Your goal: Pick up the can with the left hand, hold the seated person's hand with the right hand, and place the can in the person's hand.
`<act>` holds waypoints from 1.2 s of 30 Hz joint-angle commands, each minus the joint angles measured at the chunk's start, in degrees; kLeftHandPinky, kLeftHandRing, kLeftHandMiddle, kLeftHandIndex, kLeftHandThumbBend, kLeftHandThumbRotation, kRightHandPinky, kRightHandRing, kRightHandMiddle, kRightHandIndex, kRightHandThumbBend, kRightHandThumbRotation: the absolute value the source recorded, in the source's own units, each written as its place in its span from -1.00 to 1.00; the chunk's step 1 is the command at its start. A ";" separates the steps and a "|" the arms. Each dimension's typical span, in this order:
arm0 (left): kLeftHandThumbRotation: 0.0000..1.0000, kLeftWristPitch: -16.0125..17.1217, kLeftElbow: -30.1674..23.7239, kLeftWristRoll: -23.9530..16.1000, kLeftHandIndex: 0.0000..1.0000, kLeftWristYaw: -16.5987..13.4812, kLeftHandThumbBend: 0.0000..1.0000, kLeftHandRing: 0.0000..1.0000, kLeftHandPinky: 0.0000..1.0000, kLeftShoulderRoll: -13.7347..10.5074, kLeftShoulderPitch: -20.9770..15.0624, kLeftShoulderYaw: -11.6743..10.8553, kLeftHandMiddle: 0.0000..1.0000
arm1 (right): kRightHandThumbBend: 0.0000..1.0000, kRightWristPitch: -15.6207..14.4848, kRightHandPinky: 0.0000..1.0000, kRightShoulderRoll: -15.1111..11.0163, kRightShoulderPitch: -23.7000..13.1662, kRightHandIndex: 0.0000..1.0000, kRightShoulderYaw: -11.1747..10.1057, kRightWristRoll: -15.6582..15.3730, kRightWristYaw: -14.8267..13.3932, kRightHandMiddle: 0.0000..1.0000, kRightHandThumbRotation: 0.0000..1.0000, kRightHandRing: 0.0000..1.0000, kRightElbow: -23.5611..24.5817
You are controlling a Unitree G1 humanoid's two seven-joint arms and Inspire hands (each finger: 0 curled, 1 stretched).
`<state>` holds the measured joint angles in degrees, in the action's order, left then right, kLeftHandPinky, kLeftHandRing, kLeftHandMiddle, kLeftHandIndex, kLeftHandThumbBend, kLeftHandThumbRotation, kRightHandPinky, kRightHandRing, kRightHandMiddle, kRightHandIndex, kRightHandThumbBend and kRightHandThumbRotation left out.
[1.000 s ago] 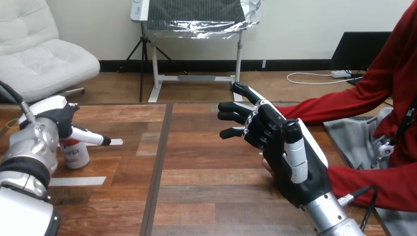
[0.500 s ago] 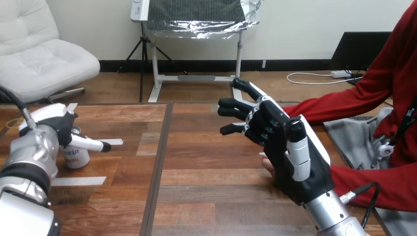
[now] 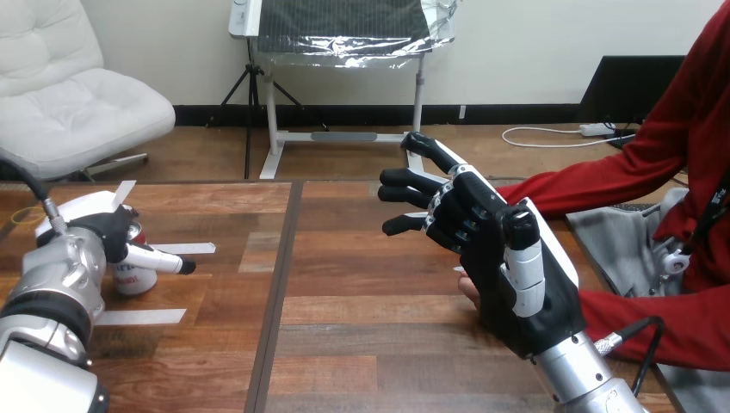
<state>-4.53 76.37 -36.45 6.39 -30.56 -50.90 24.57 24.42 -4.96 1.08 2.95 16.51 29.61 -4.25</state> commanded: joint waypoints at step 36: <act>-0.40 -0.57 -0.33 -0.47 0.69 0.75 0.34 0.73 0.34 0.30 -1.26 0.91 0.77 | 0.85 1.60 0.26 -0.11 -1.69 0.78 -0.86 0.96 0.48 0.56 1.00 0.55 1.80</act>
<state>-4.66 76.26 -37.69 6.79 -30.76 -51.14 25.96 24.73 -4.97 1.12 2.92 16.92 30.12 -4.25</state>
